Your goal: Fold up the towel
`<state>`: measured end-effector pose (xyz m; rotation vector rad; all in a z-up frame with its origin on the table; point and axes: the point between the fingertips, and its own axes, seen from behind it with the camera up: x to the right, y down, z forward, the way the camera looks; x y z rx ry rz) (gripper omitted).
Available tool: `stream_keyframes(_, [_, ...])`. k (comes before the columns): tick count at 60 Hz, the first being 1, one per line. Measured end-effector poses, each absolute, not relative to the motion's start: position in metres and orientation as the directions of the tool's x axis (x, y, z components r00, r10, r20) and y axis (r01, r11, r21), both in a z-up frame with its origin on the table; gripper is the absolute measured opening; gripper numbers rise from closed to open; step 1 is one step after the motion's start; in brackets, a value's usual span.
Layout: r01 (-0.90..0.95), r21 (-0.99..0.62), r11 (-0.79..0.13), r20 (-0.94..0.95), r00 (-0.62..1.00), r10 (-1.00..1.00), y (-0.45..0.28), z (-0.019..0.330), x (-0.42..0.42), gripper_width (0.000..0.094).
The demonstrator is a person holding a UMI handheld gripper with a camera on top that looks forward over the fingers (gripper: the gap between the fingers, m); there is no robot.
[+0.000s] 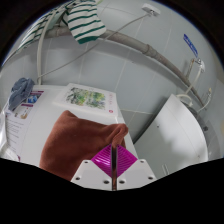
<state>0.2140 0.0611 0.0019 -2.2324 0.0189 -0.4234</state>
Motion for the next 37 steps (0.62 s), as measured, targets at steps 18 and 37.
stream_keyframes(18, [0.052, -0.837, -0.545, 0.256, 0.917, -0.306, -0.012, 0.076, 0.207, 0.0838])
stream_keyframes(37, [-0.056, -0.850, -0.523, 0.040, 0.985, -0.169, -0.185, 0.109, 0.083, 0.0834])
